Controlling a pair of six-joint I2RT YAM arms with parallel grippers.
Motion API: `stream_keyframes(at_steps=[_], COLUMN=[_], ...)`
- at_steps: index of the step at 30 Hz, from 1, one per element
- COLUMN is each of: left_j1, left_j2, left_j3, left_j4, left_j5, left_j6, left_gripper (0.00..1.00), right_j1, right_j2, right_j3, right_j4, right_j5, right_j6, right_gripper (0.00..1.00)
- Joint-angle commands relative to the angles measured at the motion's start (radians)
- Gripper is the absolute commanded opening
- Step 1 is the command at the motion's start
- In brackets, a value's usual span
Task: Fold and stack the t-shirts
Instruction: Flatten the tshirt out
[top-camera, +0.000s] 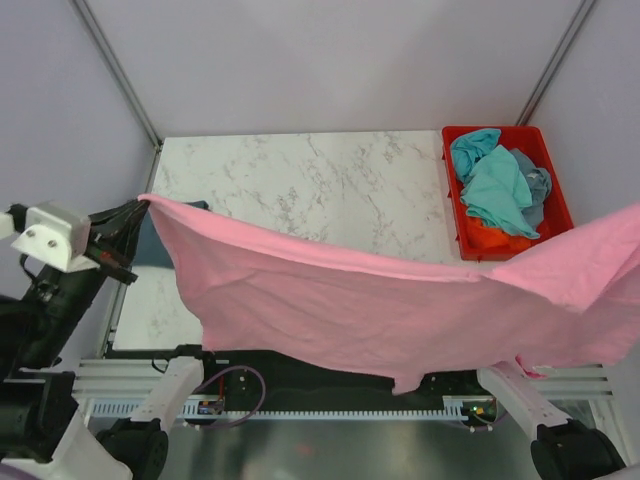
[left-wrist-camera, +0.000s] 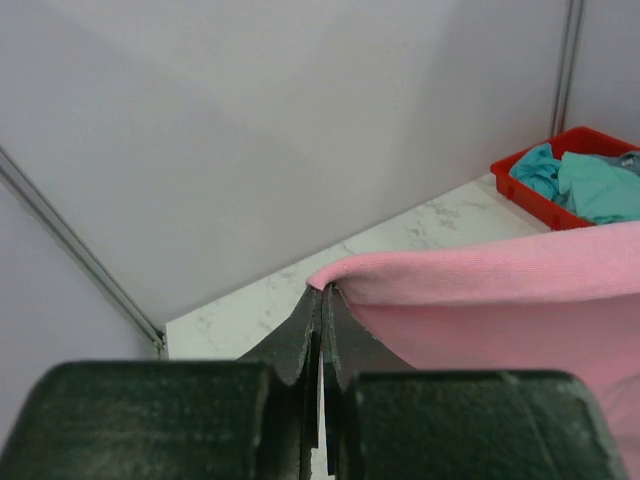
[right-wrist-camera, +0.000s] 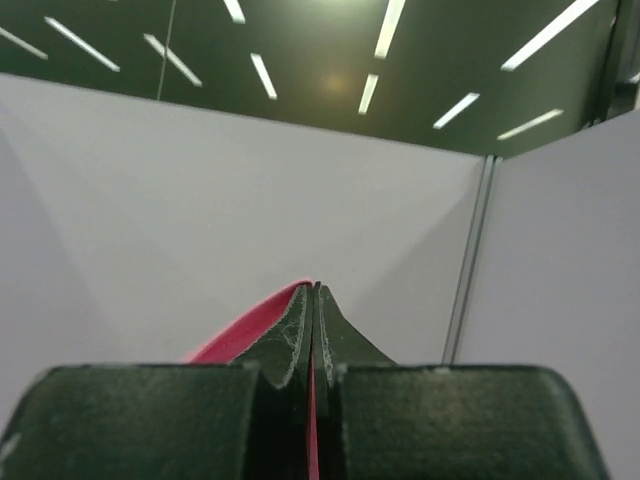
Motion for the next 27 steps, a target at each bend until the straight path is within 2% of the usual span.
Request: stream_keyframes(at_steps=[1,7,8,10,15,16,17,18,19,22,24,27], left_j1=[0.009,0.009,0.009,0.007,0.007,0.007,0.007,0.007,0.005,0.005,0.005,0.007], left_j2=[0.060,0.074,0.080,0.098,0.249,0.278,0.316,0.389,0.436,0.601,0.719,0.836], left_j3=[-0.122,-0.479,-0.568,-0.645,-0.826,-0.846,-0.871,-0.874,-0.874,-0.798,-0.742,-0.636], left_j4=[0.005,0.072,0.092,0.162,0.192,0.192,0.265,0.445,0.495,0.543,0.599,0.601], left_j5=[0.034,0.068,0.071,0.074,0.074,0.074,0.065,-0.008,-0.030,-0.050,-0.078,-0.127], left_j6=[0.023,0.061,0.064,0.076,0.081,0.081,0.095,0.090,0.087,0.084,0.063,0.037], left_gripper=[0.02,0.02,0.02,0.02,0.02,0.02,0.02,0.02,0.02,0.02,0.02,0.02], right_j1=[-0.004,-0.004,-0.003,-0.004,-0.004,-0.004,-0.004,-0.004,-0.004,-0.012,-0.014,-0.014], right_j2=[0.031,-0.015,-0.018,-0.009,0.142,0.179,0.269,0.325,0.384,0.677,0.783,0.980], right_j3=[-0.188,-0.602,-0.710,-0.803,-1.036,-1.058,-1.073,-1.066,-1.051,-0.952,-0.848,-0.658], right_j4=[0.066,0.167,0.190,0.245,0.371,0.443,0.480,0.511,0.561,0.646,0.654,0.611], right_j5=[-0.013,-0.088,-0.089,-0.101,-0.106,-0.092,-0.083,-0.073,-0.057,0.013,0.012,0.013], right_j6=[0.023,0.046,0.045,0.049,0.054,0.051,0.046,0.043,0.039,0.038,0.031,0.008], right_gripper=[0.00,0.00,0.00,0.00,0.00,0.00,0.00,0.00,0.00,0.00,0.00,0.00])
